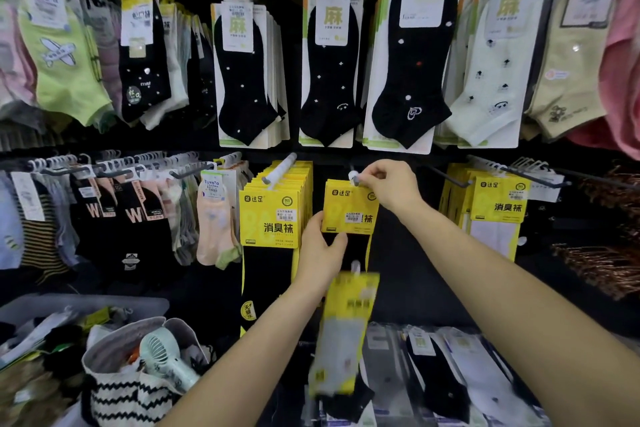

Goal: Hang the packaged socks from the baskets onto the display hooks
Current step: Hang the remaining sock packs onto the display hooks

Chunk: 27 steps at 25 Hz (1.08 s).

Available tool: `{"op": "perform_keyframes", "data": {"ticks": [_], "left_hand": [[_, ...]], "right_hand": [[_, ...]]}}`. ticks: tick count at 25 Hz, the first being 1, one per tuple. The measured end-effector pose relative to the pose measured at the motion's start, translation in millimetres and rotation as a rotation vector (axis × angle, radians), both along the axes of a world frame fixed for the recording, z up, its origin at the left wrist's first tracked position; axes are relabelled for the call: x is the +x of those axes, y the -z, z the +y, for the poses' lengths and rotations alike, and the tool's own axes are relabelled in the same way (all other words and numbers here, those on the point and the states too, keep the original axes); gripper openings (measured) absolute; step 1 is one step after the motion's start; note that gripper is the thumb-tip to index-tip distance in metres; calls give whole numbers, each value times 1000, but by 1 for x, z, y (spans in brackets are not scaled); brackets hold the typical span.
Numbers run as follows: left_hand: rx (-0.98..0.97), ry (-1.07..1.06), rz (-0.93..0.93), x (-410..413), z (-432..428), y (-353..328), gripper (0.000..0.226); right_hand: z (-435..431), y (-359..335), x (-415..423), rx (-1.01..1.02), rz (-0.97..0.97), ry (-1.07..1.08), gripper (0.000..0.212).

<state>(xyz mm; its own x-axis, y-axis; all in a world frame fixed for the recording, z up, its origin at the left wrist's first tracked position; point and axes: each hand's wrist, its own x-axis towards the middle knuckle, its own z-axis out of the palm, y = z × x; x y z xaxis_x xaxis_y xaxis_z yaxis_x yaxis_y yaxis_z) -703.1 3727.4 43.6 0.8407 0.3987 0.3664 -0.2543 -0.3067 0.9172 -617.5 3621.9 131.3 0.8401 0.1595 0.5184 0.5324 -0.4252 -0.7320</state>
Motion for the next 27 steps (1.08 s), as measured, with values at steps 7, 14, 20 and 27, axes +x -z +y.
{"op": "perform_keyframes", "data": {"ticks": [7, 14, 20, 27], "left_hand": [[29, -4, 115, -6, 1, 39, 66], [-21, 47, 475, -69, 18, 164, 31], [-63, -71, 623, -93, 53, 247, 27], [-79, -126, 863, -80, 67, 337, 46]], "right_hand": [[-43, 50, -26, 145, 35, -22, 19], [-72, 191, -78, -151, 388, -131, 19], [-58, 276, -115, -281, 590, -236, 14], [-65, 365, -128, -322, 676, -204, 20]]}}
